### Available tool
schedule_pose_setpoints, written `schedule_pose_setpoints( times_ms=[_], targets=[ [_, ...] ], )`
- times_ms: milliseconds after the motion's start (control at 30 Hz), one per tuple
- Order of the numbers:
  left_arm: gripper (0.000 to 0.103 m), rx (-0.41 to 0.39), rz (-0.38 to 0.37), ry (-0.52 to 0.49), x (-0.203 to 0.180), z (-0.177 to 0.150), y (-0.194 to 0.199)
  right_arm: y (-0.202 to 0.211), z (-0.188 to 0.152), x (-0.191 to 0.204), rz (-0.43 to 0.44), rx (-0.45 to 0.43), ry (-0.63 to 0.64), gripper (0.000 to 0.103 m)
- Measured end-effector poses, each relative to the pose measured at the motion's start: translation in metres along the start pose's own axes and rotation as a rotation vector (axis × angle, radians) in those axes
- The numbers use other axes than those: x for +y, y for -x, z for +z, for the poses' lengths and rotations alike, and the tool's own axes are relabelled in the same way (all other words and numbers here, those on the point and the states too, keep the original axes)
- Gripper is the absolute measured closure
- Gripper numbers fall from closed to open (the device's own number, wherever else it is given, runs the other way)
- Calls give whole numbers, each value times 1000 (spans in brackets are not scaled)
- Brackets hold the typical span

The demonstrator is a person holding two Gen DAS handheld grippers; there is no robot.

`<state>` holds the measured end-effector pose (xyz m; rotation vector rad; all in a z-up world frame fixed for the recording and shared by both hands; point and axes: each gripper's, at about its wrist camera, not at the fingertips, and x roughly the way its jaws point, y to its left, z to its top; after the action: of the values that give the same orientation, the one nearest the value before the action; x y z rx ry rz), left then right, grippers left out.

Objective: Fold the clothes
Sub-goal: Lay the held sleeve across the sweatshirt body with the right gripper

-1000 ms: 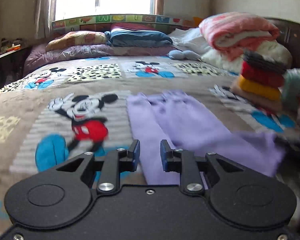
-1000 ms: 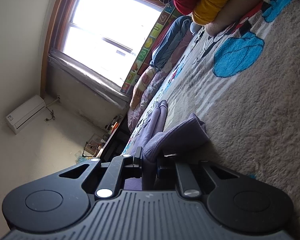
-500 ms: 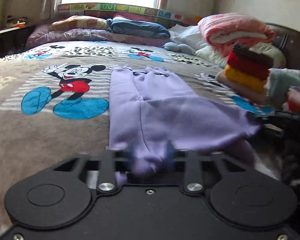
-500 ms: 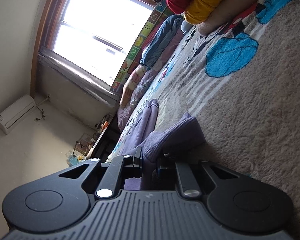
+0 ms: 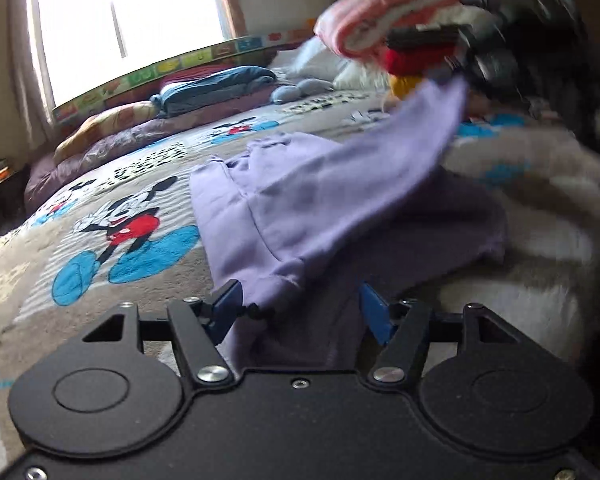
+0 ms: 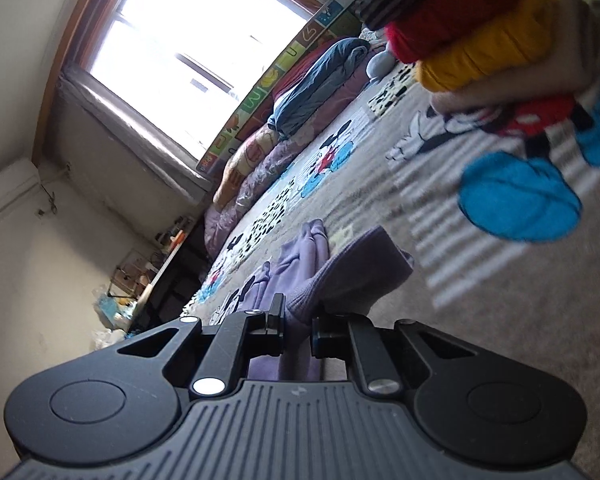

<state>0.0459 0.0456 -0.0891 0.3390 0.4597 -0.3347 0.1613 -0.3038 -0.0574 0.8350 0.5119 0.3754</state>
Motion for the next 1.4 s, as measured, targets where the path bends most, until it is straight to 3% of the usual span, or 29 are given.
schedule_pose_setpoints(
  times_ms=[133, 200, 267, 400, 700, 1100, 1400],
  targets=[
    [39, 27, -37, -41, -5, -1, -6, -15, 21, 36, -23, 24, 80, 90],
    [50, 5, -24, -46, -3, 3, -2, -26, 31, 51, -33, 35, 117, 90],
    [50, -25, -26, 0, 4, 6, 1, -35, 38, 67, -38, 44, 147, 90],
    [51, 75, -120, 32, 9, -1, -17, -51, 48, 93, -42, 59, 185, 90],
    [51, 50, -154, 77, 13, -3, -12, -96, 53, 127, -80, 99, 243, 90],
    [51, 35, -266, 290, 42, 0, -12, -188, 49, 171, -180, 219, 377, 90],
    [51, 25, -389, 560, 76, -5, -17, -261, 32, 188, -286, 350, 475, 90]
  ],
)
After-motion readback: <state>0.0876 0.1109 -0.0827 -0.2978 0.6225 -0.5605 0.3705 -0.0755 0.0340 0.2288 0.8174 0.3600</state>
